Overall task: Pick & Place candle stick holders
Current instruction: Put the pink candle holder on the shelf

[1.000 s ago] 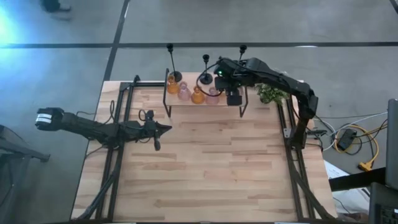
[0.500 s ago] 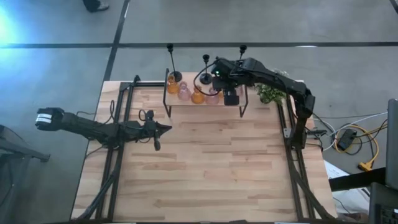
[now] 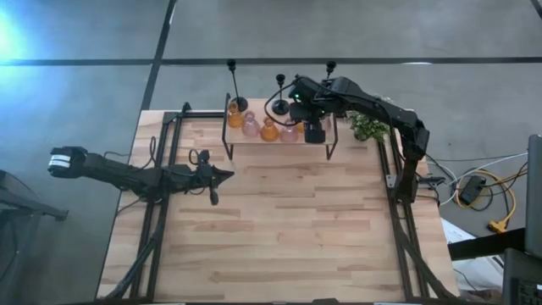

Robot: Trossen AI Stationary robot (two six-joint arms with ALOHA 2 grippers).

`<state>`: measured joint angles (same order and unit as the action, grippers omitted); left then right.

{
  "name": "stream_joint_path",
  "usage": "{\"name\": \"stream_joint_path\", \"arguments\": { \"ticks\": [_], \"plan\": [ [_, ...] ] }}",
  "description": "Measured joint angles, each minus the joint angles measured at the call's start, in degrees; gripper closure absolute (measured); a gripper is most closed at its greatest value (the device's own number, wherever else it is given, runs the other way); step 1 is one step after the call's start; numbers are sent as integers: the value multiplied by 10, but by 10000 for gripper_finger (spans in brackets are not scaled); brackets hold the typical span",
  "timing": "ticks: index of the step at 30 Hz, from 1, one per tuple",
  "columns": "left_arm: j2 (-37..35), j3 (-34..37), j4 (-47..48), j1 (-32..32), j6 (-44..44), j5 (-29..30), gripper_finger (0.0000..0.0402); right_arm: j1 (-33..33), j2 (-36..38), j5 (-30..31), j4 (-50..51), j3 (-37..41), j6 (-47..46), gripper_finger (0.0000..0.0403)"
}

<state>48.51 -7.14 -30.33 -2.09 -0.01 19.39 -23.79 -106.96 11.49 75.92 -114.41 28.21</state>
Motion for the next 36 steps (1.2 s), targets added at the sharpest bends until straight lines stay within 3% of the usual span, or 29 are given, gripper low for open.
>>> {"name": "stream_joint_path", "arguments": {
  "ticks": [36],
  "plan": [
    [0, 0, 0, 0, 0, 0, 390, -3, 0, -42, 34, 1, -28, 227]
  ]
}}
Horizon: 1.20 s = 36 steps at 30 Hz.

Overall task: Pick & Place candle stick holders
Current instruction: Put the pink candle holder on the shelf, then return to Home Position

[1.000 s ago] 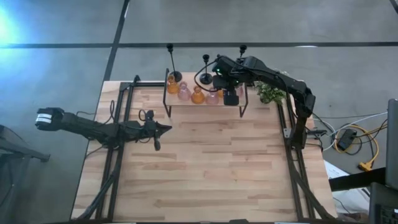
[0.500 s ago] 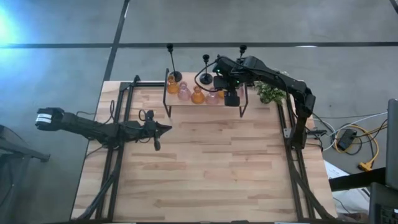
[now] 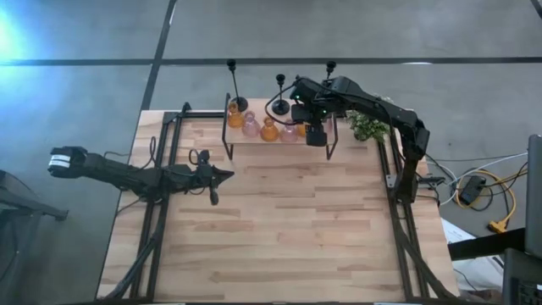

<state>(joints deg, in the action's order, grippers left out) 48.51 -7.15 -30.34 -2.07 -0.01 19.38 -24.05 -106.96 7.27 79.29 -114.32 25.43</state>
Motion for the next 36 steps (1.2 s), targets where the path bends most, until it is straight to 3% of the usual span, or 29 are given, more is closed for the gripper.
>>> {"name": "stream_joint_path", "arguments": {
  "ticks": [19, 29, 36],
  "plan": [
    [0, 0, 0, 0, 0, 0, 390, 1, 1, 2, 20, -60, -13, 227],
    [0, 0, 0, 0, 0, 0, 390, 32, 6, 2, 74, -204, -63, 234],
    [0, 0, 0, 0, 0, 0, 390, 70, 85, 2, 13, -193, -149, 256]
  ]
}}
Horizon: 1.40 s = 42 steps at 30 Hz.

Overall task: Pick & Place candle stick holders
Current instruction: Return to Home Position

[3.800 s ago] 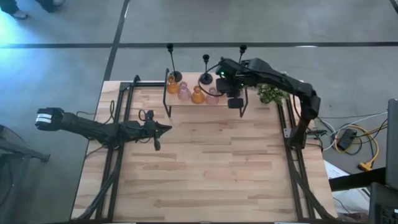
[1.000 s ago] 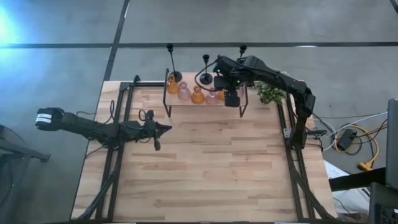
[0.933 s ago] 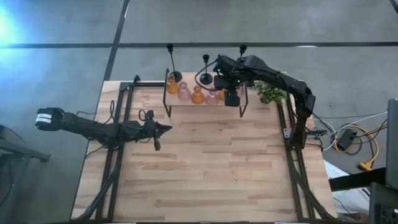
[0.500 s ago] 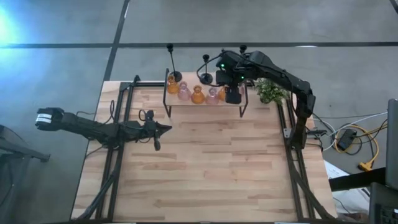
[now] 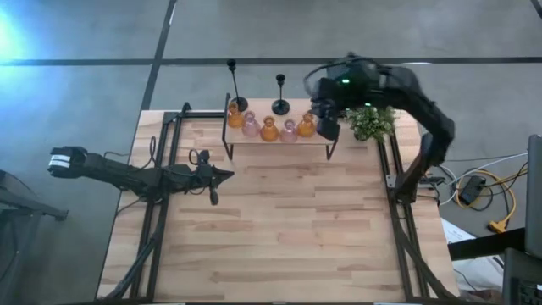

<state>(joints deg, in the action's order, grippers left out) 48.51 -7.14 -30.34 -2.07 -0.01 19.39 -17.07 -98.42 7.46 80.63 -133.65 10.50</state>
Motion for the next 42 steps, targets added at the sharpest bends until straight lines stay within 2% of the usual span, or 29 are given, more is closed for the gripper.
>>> {"name": "stream_joint_path", "arguments": {
  "ticks": [8, 14, 18, 21, 25, 34, 42],
  "plan": [
    [0, 0, 0, 0, 0, 0, 390, 48, 70, -1, -8, -6, -123, 303],
    [0, 0, 0, 0, 0, 0, 390, 108, 95, 0, 11, 3, -155, 359],
    [0, 0, 0, 0, 0, 0, 390, 140, 111, 0, 18, 40, -163, 388],
    [0, 0, 0, 0, 0, 0, 390, 154, 130, 0, 9, 94, -177, 393],
    [0, 0, 0, 0, 0, 0, 390, 173, 186, 6, -14, 207, -213, 394],
    [0, 0, 0, 0, 0, 0, 390, 196, 437, 16, -354, 602, -206, 394],
    [0, 0, 0, 0, 0, 0, 390, 196, 617, -3, -574, 916, -178, 394]
  ]
}}
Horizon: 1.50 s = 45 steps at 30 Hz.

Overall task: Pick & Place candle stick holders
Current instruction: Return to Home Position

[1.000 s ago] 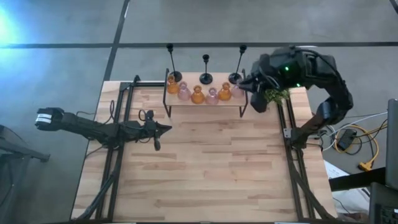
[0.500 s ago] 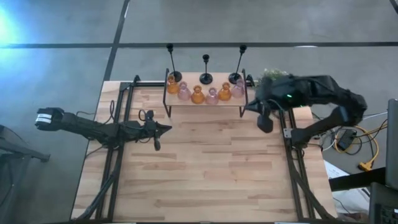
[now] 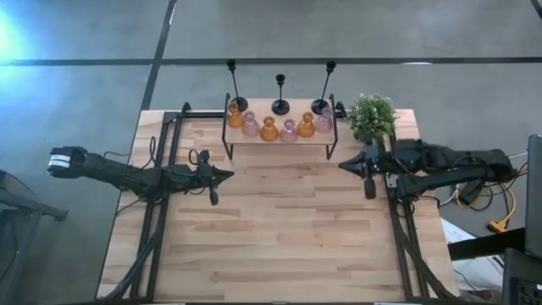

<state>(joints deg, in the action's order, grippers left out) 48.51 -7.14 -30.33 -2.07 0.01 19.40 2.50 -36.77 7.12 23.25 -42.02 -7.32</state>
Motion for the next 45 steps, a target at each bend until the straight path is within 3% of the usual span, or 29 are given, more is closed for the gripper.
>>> {"name": "stream_joint_path", "arguments": {
  "ticks": [8, 16, 19, 24, 45],
  "plan": [
    [0, 0, 0, 0, 0, 0, 390, 0, 135, -45, -220, 265, 34, 395],
    [0, 0, 0, 0, 0, 0, 390, 0, 291, -58, -286, 415, 34, 395],
    [0, 0, 0, 0, 0, 0, 390, 0, 327, -57, -239, 415, 52, 394],
    [0, 0, 0, 0, 0, 0, 390, -1, 368, -56, -242, 415, 109, 394],
    [0, 0, 0, 0, 0, 0, 390, -1, 321, -56, -240, 415, 123, 394]
  ]
}}
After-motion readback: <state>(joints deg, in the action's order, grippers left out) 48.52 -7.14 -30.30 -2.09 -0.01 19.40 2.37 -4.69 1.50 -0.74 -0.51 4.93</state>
